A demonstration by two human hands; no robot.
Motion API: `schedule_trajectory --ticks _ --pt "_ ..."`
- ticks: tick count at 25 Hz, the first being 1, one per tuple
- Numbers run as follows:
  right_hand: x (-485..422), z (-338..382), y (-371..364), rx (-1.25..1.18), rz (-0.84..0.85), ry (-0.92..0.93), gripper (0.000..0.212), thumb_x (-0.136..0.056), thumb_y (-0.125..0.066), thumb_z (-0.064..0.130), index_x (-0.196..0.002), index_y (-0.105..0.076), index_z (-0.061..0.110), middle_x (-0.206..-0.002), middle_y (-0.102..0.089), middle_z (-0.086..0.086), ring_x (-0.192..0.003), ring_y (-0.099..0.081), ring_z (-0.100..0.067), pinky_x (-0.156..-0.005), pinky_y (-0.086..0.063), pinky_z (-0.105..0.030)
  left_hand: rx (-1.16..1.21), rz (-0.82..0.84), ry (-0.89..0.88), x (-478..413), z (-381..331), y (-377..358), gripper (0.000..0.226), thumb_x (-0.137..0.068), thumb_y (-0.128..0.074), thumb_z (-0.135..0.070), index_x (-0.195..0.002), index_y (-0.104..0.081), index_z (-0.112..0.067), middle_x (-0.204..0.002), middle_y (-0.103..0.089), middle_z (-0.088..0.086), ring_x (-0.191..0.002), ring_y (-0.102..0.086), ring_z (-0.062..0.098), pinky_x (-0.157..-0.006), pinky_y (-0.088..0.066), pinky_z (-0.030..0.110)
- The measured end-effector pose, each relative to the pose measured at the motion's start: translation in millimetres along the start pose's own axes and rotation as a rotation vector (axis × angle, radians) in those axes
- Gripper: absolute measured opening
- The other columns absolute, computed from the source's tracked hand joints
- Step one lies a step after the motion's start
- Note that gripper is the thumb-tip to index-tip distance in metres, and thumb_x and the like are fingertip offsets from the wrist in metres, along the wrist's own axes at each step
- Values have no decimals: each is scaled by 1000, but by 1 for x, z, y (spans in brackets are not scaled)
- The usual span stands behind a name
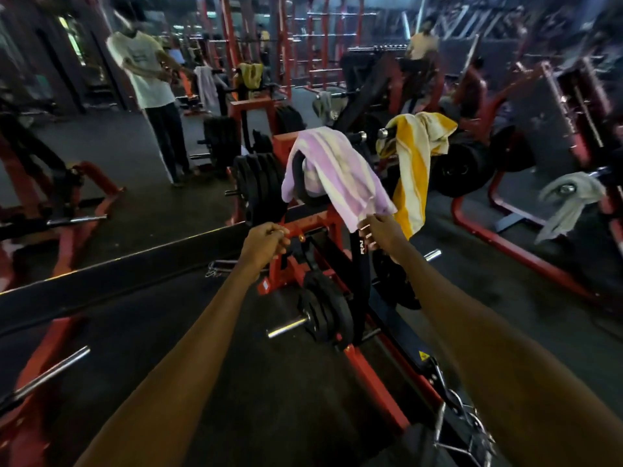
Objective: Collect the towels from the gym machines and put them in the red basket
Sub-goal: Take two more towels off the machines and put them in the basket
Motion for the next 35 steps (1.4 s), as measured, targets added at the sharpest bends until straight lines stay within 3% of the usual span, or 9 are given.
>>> schedule_trajectory --ticks 6,10,12,15,18,20,27,30,35 --pt "-75 24 -7 36 -149 -19 36 -102 -40 23 -79 -62 8 -67 -57 -5 -49 -48 -18 -40 -36 -18 -9 100 -26 -122 -12 -13 22 -95 -47 -6 -89 -67 -15 -69 -67 1 -42 -57 1 -52 -40 22" --pt "-133 36 -1 200 -217 -20 38 -93 -55 47 -93 -67 11 -82 -63 -4 -70 -63 -22 -55 -50 -30 -14 128 -39 -184 -22 -28 20 -95 -49 -8 -96 -69 -11 -76 -68 4 -55 -59 12 -45 -44 18" --pt "-168 49 -4 288 -220 31 62 -82 -61 62 -115 -63 9 -107 -63 -8 -99 -66 -29 -80 -55 -39 -39 126 -29 -211 -22 -32 21 -95 -49 -9 -96 -70 -12 -79 -70 5 -60 -61 15 -51 -45 22" --pt "-206 76 -17 368 -167 102 102 -72 -65 75 -150 -35 16 -153 -36 -14 -140 -37 -34 -110 -34 -45 -72 133 -34 -246 -23 -36 22 -95 -49 -9 -92 -70 -14 -80 -71 6 -61 -62 16 -56 -45 25" --pt "-240 100 -35 382 -77 56 131 -67 -71 75 -159 0 15 -165 -8 -16 -151 -12 -39 -118 -19 -54 -78 129 -38 -270 -23 -35 22 -97 -48 -8 -96 -70 -10 -79 -71 7 -62 -63 17 -55 -48 22" --pt "-250 108 -50 456 -65 89 142 -58 -71 81 -158 3 13 -165 -13 -14 -150 -16 -38 -118 -21 -58 -92 125 -45 -277 -23 -34 22 -98 -48 -7 -97 -70 -7 -80 -70 8 -63 -62 16 -55 -49 22" --pt "-259 118 -57 522 -267 272 73 -72 -69 63 -117 -68 5 -113 -70 -16 -109 -62 -33 -86 -50 -40 -99 195 -66 -293 -30 -34 23 -97 -47 -8 -97 -70 -10 -80 -71 6 -61 -62 15 -57 -48 24" --pt "-232 134 -36 201 -427 327 37 -80 -74 28 -105 -70 1 -95 -70 -7 -87 -64 -23 -76 -49 -32 -116 276 -80 -291 -35 -46 26 -95 -46 -6 -89 -70 -16 -80 -70 6 -55 -61 11 -55 -46 23" --pt "-181 123 59 -196 -853 274 46 -70 -63 36 -110 -61 13 -98 -68 1 -88 -62 -17 -82 -53 -37 -112 462 -120 -273 -51 -93 25 -96 -48 -10 -85 -66 -23 -80 -68 1 -60 -60 12 -59 -46 24"
Point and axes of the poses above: each hand's wrist, its own x-axis away from the middle knuckle, its own y-axis out of the back of the hand, z = x × y, the point moved 4 cm from there along -x, towards the middle knuckle
